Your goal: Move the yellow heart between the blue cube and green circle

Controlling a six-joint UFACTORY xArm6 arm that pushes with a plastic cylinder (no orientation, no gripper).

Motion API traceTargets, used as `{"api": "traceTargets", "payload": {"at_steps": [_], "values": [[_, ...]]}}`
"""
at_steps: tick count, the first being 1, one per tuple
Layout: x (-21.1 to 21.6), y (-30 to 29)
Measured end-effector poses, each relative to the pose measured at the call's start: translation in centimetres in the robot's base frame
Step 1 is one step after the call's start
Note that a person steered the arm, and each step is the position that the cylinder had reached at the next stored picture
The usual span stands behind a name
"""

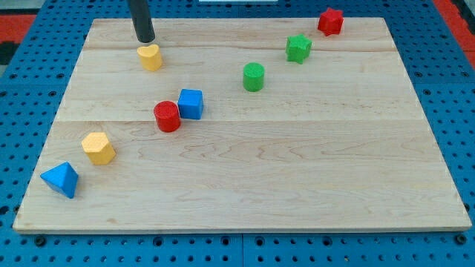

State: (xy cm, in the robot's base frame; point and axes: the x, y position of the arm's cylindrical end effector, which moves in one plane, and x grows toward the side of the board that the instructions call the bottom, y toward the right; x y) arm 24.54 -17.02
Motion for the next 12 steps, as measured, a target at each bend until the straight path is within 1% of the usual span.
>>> {"api": "traceTargets", "payload": {"at_steps": [1, 3, 4, 5, 6, 7, 8, 12], "values": [[1.3, -0.2], [5.5, -1.0], [5.7, -0.9], [7.5, 1.5], [7.9, 5.0], [7.5, 5.5], [8.6, 7.5], [8.6, 9.8]]}}
